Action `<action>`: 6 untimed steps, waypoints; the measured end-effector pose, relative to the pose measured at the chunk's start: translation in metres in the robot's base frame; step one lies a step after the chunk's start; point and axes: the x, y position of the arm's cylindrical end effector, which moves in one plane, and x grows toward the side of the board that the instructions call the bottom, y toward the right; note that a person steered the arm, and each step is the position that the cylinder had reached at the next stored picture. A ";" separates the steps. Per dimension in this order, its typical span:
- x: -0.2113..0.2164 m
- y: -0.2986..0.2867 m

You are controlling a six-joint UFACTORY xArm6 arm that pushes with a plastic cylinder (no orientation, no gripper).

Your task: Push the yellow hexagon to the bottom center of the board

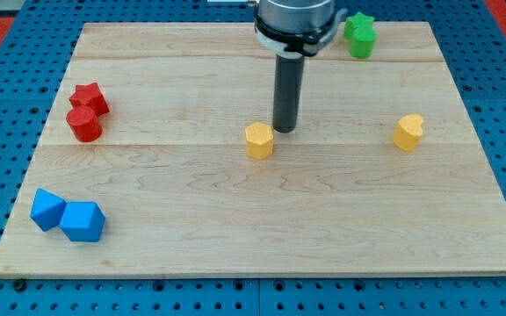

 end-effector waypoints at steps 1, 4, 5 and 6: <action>0.011 -0.038; 0.110 -0.020; 0.073 -0.026; 0.087 -0.068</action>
